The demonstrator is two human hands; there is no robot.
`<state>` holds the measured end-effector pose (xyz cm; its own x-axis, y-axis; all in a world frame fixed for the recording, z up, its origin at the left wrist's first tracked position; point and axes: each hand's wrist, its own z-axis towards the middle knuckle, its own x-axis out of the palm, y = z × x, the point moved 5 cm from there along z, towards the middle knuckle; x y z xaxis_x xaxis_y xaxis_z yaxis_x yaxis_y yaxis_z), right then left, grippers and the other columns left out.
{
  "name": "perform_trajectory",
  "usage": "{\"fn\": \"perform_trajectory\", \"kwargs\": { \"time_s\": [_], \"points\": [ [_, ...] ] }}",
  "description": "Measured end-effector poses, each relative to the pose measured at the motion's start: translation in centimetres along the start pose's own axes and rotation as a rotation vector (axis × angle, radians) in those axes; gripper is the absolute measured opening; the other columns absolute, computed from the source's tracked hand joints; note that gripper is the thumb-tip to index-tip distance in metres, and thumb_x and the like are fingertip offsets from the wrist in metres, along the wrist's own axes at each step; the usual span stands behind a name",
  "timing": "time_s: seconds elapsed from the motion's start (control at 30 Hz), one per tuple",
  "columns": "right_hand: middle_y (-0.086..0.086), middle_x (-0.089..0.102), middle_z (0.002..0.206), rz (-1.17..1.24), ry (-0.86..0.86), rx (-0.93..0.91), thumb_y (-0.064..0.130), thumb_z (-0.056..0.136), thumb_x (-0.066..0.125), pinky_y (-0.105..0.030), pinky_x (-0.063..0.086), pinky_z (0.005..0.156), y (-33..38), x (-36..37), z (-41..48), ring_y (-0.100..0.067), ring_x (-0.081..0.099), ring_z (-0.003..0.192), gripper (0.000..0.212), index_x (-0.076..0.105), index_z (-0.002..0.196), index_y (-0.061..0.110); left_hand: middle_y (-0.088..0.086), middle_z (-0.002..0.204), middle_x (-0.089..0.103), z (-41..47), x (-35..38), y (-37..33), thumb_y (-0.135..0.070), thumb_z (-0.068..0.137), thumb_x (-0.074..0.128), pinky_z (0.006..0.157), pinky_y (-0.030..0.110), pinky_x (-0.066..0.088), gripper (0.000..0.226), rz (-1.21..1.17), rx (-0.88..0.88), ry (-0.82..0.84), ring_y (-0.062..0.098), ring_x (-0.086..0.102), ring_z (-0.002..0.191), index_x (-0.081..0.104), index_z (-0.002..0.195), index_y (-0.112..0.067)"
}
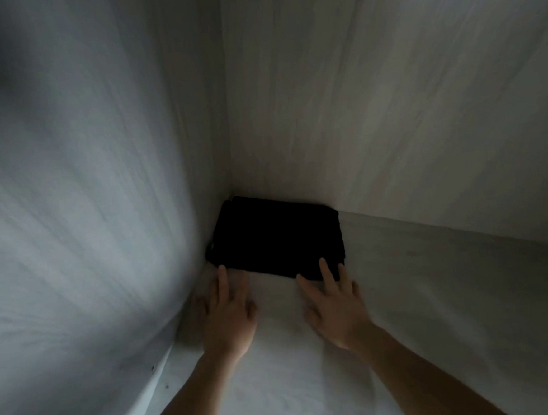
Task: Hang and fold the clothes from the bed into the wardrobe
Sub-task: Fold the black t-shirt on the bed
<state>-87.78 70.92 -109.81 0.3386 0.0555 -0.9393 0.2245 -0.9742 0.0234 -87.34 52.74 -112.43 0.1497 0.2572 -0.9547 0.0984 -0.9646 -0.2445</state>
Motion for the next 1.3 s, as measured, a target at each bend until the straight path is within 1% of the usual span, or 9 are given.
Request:
{"fn": "perform_trajectory", "kwargs": {
  "time_s": [0.03, 0.1, 0.2, 0.27, 0.4, 0.57, 0.9, 1.07, 1.3],
  "points": [
    [-0.021, 0.006, 0.156, -0.037, 0.023, 0.006, 0.057, 0.072, 0.006, -0.062, 0.026, 0.104, -0.2, -0.3, -0.6, -0.053, 0.017, 0.136, 0.081, 0.018, 0.148, 0.033, 0.029, 0.123, 0.057, -0.6, 0.1, -0.1, -0.034, 0.071, 0.039, 0.068, 0.061, 0.051, 0.057, 0.004, 0.024, 0.001, 0.045, 0.063, 0.099, 0.068, 0.114, -0.011],
    [-0.028, 0.024, 0.149, -0.078, 0.009, 0.044, 0.054, 0.071, 0.008, -0.067, 0.034, 0.095, -0.8, -1.3, -2.8, -0.057, 0.032, 0.127, 0.082, 0.032, 0.145, 0.027, 0.028, 0.141, 0.040, -2.7, -0.4, -0.8, -0.029, 0.083, 0.043, 0.089, 0.058, 0.045, 0.053, -0.010, 0.020, 0.019, 0.043, 0.048, 0.123, 0.054, 0.132, -0.014],
    [-0.019, -0.008, 0.156, -0.067, 0.122, 0.059, 0.055, 0.071, -0.010, -0.052, 0.009, 0.114, -1.1, -1.2, -7.1, -0.042, -0.002, 0.143, 0.084, -0.001, 0.150, 0.028, 0.009, 0.159, -0.007, -6.7, -1.6, -1.7, -0.039, 0.099, 0.033, 0.114, 0.043, 0.015, 0.061, 0.038, 0.003, 0.120, 0.025, 0.001, 0.146, 0.004, 0.151, -0.027],
    [-0.016, -0.011, 0.156, -0.064, 0.096, 0.075, 0.044, 0.095, 0.011, -0.047, 0.007, 0.115, -0.4, -3.1, -10.5, -0.037, -0.007, 0.144, 0.059, -0.007, 0.149, 0.028, 0.005, 0.158, -0.014, -10.3, -3.8, -2.9, -0.039, 0.100, 0.029, 0.116, 0.043, 0.007, 0.061, 0.042, 0.027, 0.169, 0.022, -0.007, 0.146, -0.002, 0.151, -0.027],
    [-0.014, -0.008, 0.157, -0.052, 0.135, 0.051, 0.034, 0.099, 0.034, -0.045, 0.006, 0.116, 2.9, -7.5, -20.2, -0.033, -0.004, 0.145, 0.063, -0.001, 0.151, 0.024, 0.005, 0.158, -0.015, -19.0, -9.5, -4.3, -0.038, 0.101, 0.030, 0.116, 0.040, 0.007, 0.060, 0.054, 0.103, 0.263, 0.022, -0.006, 0.146, -0.001, 0.151, -0.026],
    [-0.018, 0.066, 0.114, -0.052, -0.138, 0.043, 0.029, 0.048, 0.089, -0.045, 0.055, 0.075, 5.5, -14.3, -31.7, -0.035, 0.066, 0.101, 0.068, 0.069, 0.112, 0.014, 0.006, 0.159, -0.009, -28.1, -18.8, -6.4, -0.034, 0.100, 0.034, 0.116, 0.038, 0.015, 0.059, 0.007, 0.170, 0.265, 0.022, 0.003, 0.146, 0.008, 0.151, -0.024],
    [-0.019, 0.067, 0.108, -0.003, -0.320, 0.158, 0.019, 0.045, 0.088, -0.042, 0.056, 0.071, 6.5, -27.4, -52.3, -0.035, 0.067, 0.096, 0.062, 0.071, 0.104, 0.010, 0.006, 0.159, 0.002, -41.0, -35.8, -11.8, -0.028, 0.098, 0.039, 0.111, 0.036, 0.020, 0.057, -0.083, 0.339, 0.223, 0.022, 0.011, 0.145, 0.017, 0.150, -0.017],
    [-0.017, 0.068, 0.106, 0.013, -0.412, 0.294, 0.022, 0.045, 0.089, -0.039, 0.056, 0.071, 5.2, -33.2, -66.1, -0.033, 0.067, 0.096, 0.063, 0.072, 0.104, 0.012, 0.018, 0.145, 0.040, -50.5, -42.3, -15.1, -0.015, 0.089, 0.057, 0.096, 0.050, 0.040, 0.047, -0.209, 0.432, 0.118, 0.039, 0.041, 0.130, 0.050, 0.133, -0.002],
    [-0.018, 0.067, 0.106, -0.020, -0.458, 0.585, 0.026, 0.050, 0.088, -0.041, 0.056, 0.070, 2.3, -37.4, -89.9, -0.035, 0.067, 0.096, 0.060, 0.070, 0.105, 0.012, 0.013, 0.148, 0.037, -68.1, -47.3, -29.1, -0.031, 0.087, 0.033, 0.104, 0.043, 0.031, 0.056, -0.272, 0.726, 0.275, 0.033, 0.034, 0.134, 0.049, 0.135, -0.007]
  ]
}}
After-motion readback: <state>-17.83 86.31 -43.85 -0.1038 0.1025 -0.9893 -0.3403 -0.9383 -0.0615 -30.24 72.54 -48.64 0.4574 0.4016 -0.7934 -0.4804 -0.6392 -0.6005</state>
